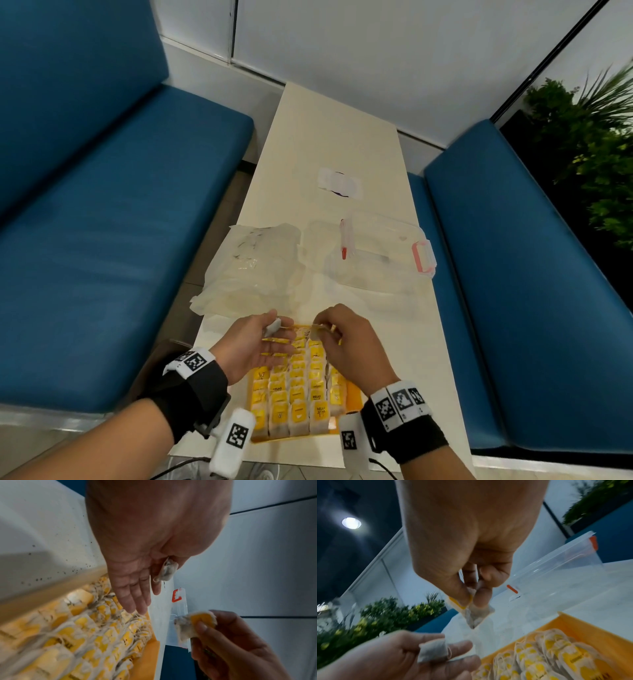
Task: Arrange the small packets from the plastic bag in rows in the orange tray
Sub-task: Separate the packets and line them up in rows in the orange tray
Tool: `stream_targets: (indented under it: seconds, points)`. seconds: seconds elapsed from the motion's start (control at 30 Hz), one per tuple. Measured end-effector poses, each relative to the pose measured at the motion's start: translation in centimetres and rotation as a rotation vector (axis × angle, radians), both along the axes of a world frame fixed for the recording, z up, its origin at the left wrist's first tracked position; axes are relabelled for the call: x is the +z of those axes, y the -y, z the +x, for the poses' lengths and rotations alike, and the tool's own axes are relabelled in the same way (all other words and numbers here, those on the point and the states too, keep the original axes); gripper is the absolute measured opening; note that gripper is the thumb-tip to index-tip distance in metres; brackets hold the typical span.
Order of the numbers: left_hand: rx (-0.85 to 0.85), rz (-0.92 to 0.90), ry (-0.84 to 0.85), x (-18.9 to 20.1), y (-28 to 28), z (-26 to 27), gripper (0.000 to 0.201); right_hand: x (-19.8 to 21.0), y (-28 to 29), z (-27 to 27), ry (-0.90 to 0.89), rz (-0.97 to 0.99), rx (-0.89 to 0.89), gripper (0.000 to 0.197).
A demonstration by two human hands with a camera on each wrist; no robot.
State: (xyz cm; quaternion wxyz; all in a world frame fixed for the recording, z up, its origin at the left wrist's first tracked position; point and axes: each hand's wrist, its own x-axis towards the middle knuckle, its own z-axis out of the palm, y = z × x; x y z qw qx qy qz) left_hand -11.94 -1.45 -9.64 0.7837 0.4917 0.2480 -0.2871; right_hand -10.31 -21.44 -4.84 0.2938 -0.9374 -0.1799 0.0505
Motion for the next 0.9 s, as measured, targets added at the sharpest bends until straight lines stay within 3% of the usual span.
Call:
stream_targets:
  seconds: [0.23, 0.33, 0.57, 0.9]
  points:
    - [-0.075, 0.174, 0.127, -0.3, -0.1, -0.6, 0.039, 0.1, 2.6, -0.2, -0.226, -0.143, -0.121, 0.026]
    - [-0.098, 0.202, 0.145, -0.3, 0.1, -0.9, 0.039, 0.2, 3.7, -0.4, -0.277, -0.203, -0.125, 0.017]
    - [-0.108, 0.225, 0.146, -0.2, 0.1, -0.9, 0.039, -0.3, 4.8, -2.3, -0.365, -0.559, 0.044, 0.026]
    - [-0.112, 0.243, 0.128, -0.1, 0.1, -0.8, 0.036, -2.8, 3.2, -2.6, -0.493, -0.861, 0.287, 0.026]
